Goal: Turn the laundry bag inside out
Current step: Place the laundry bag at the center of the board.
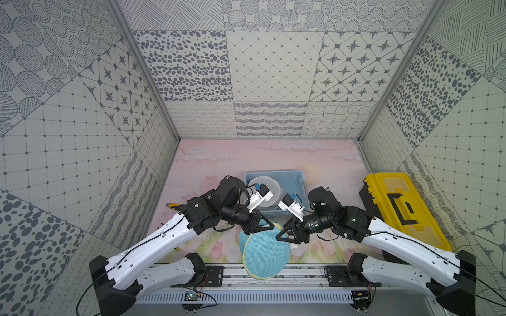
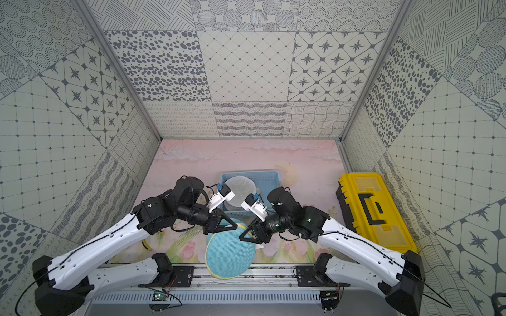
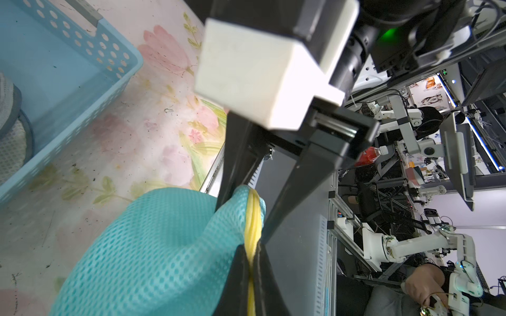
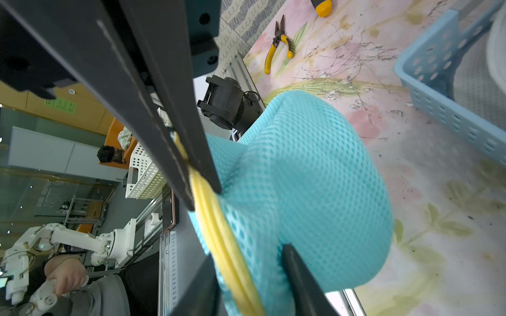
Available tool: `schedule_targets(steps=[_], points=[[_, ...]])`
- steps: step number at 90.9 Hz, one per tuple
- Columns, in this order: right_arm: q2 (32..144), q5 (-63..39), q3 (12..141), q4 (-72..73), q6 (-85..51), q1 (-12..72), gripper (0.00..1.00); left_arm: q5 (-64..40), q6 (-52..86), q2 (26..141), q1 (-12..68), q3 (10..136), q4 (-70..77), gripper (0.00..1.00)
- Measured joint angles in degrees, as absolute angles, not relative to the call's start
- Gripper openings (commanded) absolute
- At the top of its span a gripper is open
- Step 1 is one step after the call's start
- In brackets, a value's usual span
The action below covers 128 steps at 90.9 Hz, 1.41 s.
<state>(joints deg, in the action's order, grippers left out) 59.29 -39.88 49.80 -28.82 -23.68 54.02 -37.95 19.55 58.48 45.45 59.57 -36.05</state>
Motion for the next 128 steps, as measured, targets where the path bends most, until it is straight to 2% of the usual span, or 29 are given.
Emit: schedule_targets(steps=[4, 6, 15, 22, 33, 48, 65, 76, 86, 92, 102, 114, 128], points=[[61.49, -41.12, 51.51, -28.49, -22.98, 54.35, 0.00, -36.18, 19.68, 58.17, 45.30, 59.96, -36.88, 0.37], [62.33, -41.41, 52.36, -28.34, -23.42, 54.46, 0.00, -34.87, 19.84, 57.95, 45.21, 60.27, -37.39, 0.48], [68.84, -41.89, 58.22, -27.55, -23.57, 54.57, 0.00, -28.12, 21.52, 56.18, 44.97, 63.18, -39.70, 0.63], [76.47, -42.78, 64.31, -25.26, -23.55, 54.52, 0.00, -21.17, 22.59, 53.30, 44.84, 65.39, -41.41, 0.85], [88.60, -44.49, 75.24, -22.00, -23.27, 54.43, 0.00, -9.15, 23.81, 46.19, 44.84, 67.90, -43.13, 0.99], [104.25, -48.75, 89.71, -15.57, -25.85, 52.77, 0.00, 3.11, 24.23, 38.70, 44.84, 69.23, -43.09, 0.99], [125.27, -55.13, 111.24, -10.59, -31.77, 50.30, 0.00, 10.98, 24.27, 36.05, 44.84, 66.87, -43.29, 0.99], [136.44, -56.82, 123.48, -12.10, -34.41, 48.95, 0.00, 14.15, 24.43, 35.03, 44.84, 64.47, -43.27, 0.99], [144.33, -55.75, 133.51, -19.86, -34.20, 47.57, 0.00, 16.05, 24.84, 34.81, 44.84, 63.11, -43.29, 0.99], [147.76, -53.25, 138.87, -26.24, -33.10, 46.85, 0.12, 16.99, 25.28, 34.92, 44.84, 62.70, -43.31, 0.99], [150.87, -46.17, 146.19, -37.17, -31.55, 45.45, 0.50, 18.00, 25.80, 35.00, 44.84, 62.19, -43.31, 0.99], [150.91, -33.76, 150.80, -46.74, -27.94, 44.12, 0.77, 18.59, 26.61, 35.27, 44.84, 61.80, -43.31, 0.99], [148.59, -21.06, 150.78, -52.12, -23.94, 43.42, 0.81, 18.61, 27.64, 36.38, 44.84, 61.63, -43.33, 0.99]])
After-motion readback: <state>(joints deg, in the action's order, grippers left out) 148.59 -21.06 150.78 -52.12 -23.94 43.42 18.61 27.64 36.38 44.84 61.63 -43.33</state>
